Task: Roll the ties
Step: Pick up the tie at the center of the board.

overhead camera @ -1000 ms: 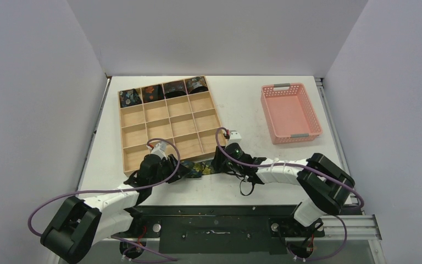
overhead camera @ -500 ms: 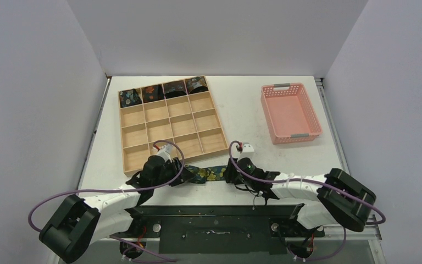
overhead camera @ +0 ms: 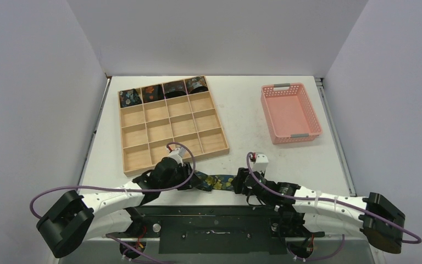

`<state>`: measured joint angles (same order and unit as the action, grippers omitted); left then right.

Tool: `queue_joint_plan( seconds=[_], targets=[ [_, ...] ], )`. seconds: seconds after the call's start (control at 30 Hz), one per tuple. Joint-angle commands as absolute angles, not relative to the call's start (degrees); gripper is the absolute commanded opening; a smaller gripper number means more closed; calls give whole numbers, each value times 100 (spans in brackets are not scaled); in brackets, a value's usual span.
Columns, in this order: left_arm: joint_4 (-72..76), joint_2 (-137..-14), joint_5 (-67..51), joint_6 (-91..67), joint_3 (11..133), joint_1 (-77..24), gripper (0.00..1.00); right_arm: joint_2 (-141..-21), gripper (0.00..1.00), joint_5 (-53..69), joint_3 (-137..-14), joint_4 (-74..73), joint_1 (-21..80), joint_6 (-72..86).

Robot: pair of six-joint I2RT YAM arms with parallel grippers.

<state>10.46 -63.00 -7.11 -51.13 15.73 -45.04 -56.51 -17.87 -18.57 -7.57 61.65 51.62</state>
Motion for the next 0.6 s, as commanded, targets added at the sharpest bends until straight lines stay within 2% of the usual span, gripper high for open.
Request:
queue_joint_plan(
  seconds=[0.0, 0.3, 0.57],
  targets=[
    [42, -6012, -53, -4780, 1890, -4534, 0, -5076, 58, -2549, -2198, -1562, 6192, 5237],
    [-1343, -5955, 860, -4420, 2421, -4544, 0, -4562, 62, -3101, -2208, -2045, 6179, 5395],
    [-2300, -6424, 1805, -4233, 3125, -4781, 0, -4358, 62, -3165, -2157, -2156, 6179, 5466]
  ],
)
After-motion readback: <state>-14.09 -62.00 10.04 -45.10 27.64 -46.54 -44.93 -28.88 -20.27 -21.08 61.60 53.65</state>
